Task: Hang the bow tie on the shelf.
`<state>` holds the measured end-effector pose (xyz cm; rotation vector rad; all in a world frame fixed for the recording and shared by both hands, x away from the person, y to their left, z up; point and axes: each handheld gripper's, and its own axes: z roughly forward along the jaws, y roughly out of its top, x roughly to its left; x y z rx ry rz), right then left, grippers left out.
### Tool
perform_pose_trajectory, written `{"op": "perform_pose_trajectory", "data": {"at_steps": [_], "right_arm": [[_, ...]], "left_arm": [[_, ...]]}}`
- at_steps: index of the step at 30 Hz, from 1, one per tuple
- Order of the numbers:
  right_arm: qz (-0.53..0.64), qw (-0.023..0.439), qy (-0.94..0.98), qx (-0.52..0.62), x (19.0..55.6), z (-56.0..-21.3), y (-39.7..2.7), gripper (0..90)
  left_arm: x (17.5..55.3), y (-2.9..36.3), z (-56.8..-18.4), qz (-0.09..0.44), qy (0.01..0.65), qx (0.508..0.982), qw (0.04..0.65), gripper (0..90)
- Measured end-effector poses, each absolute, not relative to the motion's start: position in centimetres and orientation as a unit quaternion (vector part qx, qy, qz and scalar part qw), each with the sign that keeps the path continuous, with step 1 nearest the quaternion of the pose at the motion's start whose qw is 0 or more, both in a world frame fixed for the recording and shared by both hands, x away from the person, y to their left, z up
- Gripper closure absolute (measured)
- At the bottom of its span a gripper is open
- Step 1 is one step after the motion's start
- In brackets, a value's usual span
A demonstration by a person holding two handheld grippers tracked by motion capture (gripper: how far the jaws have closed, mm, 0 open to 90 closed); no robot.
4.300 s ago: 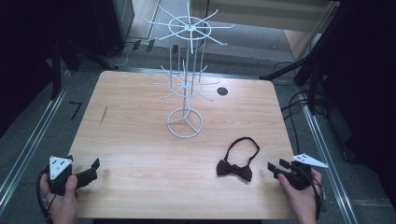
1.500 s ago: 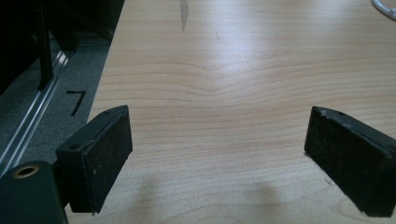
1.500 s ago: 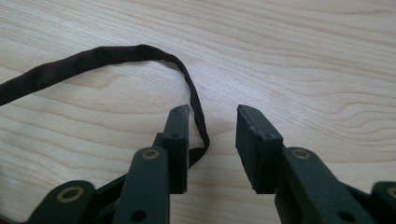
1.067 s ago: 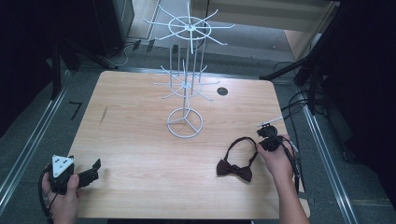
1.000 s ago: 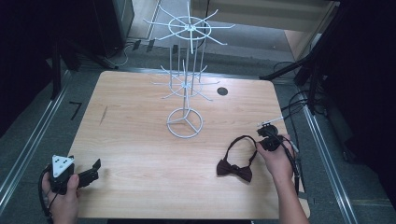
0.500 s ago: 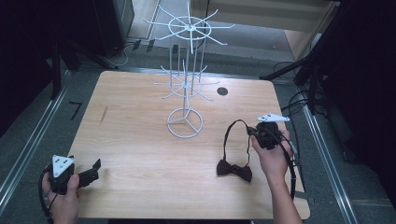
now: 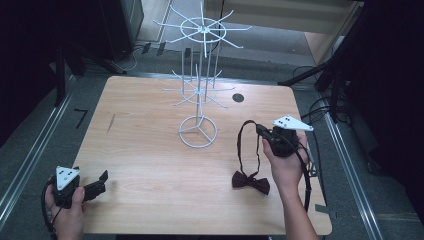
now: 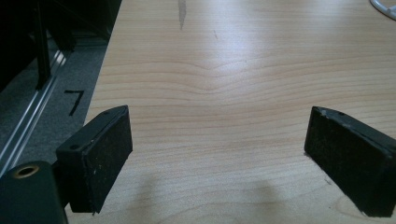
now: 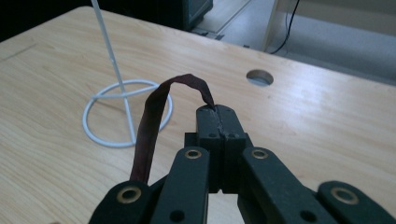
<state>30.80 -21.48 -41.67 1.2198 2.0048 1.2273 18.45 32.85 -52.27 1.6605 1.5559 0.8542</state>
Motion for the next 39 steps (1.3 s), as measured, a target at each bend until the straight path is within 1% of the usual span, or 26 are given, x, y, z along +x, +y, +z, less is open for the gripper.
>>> {"op": "perform_pose_trajectory", "data": {"at_steps": [13, 29, 39], "right_arm": [[0.494, 0.272, 0.719, 0.405, 30.6, -38.8, -19.5, 90.0], [0.525, 0.277, 0.713, 0.372, 30.3, -36.7, -17.9, 90.0], [0.521, 0.269, 0.723, 0.365, 31.4, -36.4, -16.8, 90.0]], "left_arm": [[18.4, 32.8, -52.3, 0.331, 0.598, 0.64, 0.35, 8.4], [18.4, 32.9, -52.3, 0.331, 0.597, 0.642, 0.35, 8.4], [18.4, 32.9, -52.3, 0.33, 0.597, 0.641, 0.35, 8.4]]}}
